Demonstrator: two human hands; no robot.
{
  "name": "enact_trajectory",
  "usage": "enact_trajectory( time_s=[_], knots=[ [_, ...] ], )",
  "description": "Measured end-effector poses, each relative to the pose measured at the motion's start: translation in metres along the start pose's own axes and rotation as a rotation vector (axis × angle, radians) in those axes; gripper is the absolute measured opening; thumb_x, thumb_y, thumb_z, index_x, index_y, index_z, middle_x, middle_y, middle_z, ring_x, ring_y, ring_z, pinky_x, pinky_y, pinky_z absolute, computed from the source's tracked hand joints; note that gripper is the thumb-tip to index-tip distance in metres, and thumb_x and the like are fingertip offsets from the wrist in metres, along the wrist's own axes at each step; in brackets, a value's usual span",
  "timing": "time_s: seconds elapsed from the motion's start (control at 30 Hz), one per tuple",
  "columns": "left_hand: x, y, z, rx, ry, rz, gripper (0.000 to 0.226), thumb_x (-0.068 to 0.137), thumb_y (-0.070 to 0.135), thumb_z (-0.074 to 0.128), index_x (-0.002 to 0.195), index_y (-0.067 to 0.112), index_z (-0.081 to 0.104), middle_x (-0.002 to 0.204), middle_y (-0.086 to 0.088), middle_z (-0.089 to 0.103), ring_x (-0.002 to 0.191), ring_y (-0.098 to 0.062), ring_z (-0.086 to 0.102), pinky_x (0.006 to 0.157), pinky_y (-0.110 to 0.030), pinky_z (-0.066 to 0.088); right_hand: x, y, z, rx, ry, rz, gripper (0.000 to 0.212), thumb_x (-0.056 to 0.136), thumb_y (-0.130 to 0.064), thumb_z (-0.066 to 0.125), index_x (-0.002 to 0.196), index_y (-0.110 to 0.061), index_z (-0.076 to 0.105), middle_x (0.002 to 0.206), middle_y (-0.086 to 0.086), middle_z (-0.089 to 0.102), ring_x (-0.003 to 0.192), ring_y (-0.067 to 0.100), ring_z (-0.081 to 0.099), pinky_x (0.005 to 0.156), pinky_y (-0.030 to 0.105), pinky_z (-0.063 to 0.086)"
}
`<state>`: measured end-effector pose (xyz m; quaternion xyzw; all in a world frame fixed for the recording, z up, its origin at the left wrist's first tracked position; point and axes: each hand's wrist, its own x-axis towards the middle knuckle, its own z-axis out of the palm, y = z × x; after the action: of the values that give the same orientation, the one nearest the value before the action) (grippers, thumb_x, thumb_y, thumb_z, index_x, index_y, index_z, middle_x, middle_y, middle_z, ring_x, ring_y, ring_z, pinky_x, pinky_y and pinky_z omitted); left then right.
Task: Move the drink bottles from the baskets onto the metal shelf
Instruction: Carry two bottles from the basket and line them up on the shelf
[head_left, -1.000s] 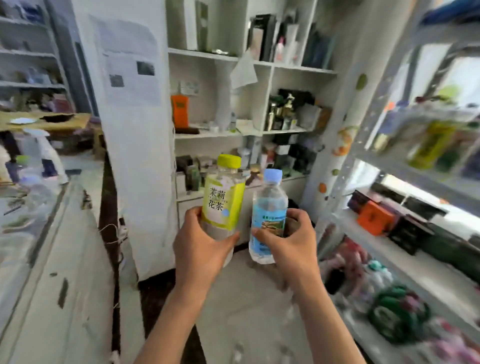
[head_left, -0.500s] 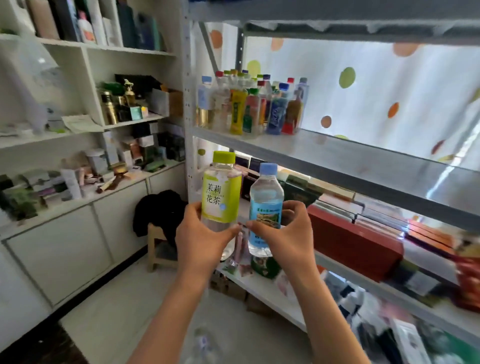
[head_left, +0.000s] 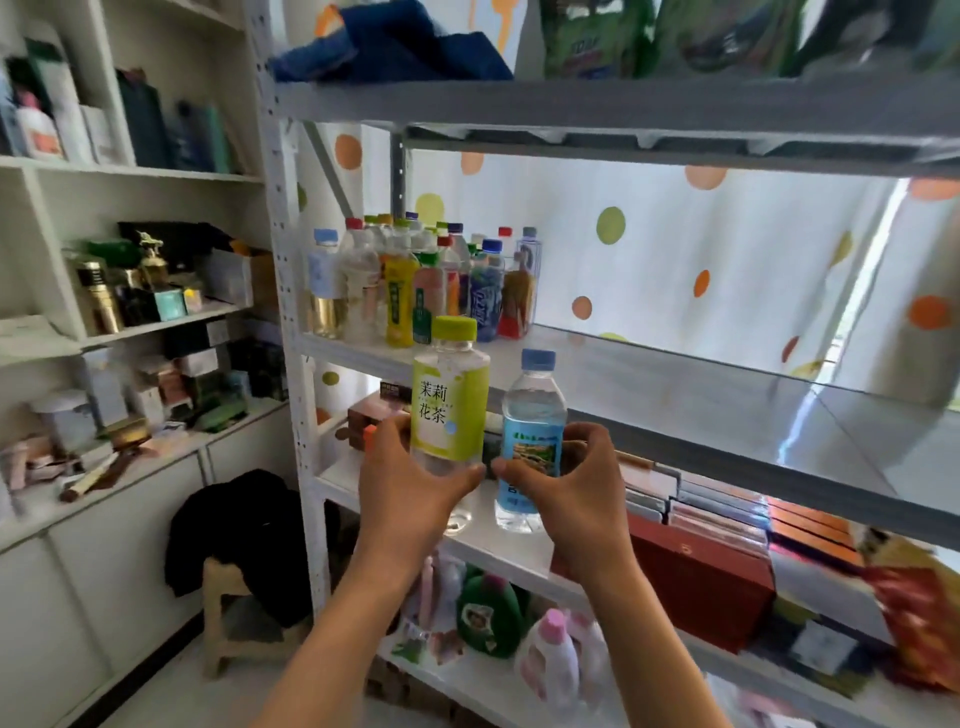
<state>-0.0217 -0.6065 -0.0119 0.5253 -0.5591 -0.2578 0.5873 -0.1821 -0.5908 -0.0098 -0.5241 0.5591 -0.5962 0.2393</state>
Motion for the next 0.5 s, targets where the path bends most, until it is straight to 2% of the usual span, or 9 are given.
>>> enact_trajectory(
  time_s=[0.17, 0.33, 0.4, 0.5],
  knots=[
    [0.057, -0.012, 0.013, -0.046, -0.071, 0.053, 0.072, 0.054, 0.033, 0.093, 0.109, 0.026, 0.047, 0.091, 0.026, 0.052, 0.076, 0.022, 0.05, 0.06, 0.002, 0.039, 0.051, 0.004, 0.027, -0.069, 0.065, -0.06, 0.072, 0.058, -0.039, 0.094, 0.112, -0.019, 0.049, 0.099, -0.009, 0.063, 0.085, 0.001, 0.065, 0.062, 0.013, 0.053],
    [0.115, -0.033, 0.028, -0.039, -0.081, 0.063, 0.072, 0.053, 0.031, 0.093, 0.107, 0.026, 0.045, 0.09, 0.023, 0.053, 0.081, 0.01, 0.052, 0.056, -0.005, 0.04, 0.101, 0.004, 0.051, -0.089, 0.103, -0.104, 0.075, 0.056, -0.048, 0.09, 0.111, -0.02, 0.048, 0.095, -0.012, 0.061, 0.081, -0.001, 0.065, 0.061, 0.013, 0.053],
    [0.138, -0.038, 0.038, -0.061, -0.095, 0.068, 0.073, 0.053, 0.032, 0.094, 0.108, 0.026, 0.045, 0.091, 0.021, 0.056, 0.083, 0.008, 0.054, 0.058, -0.007, 0.04, 0.124, 0.006, 0.057, -0.076, 0.109, -0.122, 0.079, 0.054, -0.052, 0.088, 0.113, -0.019, 0.047, 0.097, -0.008, 0.063, 0.082, 0.001, 0.067, 0.062, 0.016, 0.055],
    [0.17, -0.043, 0.058, -0.071, -0.053, 0.081, 0.072, 0.052, 0.03, 0.094, 0.105, 0.025, 0.047, 0.095, 0.014, 0.06, 0.083, -0.005, 0.06, 0.064, -0.014, 0.043, 0.16, 0.011, 0.058, -0.1, 0.087, -0.129, 0.076, 0.06, -0.043, 0.091, 0.116, -0.018, 0.046, 0.095, -0.005, 0.064, 0.08, 0.0, 0.067, 0.058, 0.012, 0.053]
  ],
)
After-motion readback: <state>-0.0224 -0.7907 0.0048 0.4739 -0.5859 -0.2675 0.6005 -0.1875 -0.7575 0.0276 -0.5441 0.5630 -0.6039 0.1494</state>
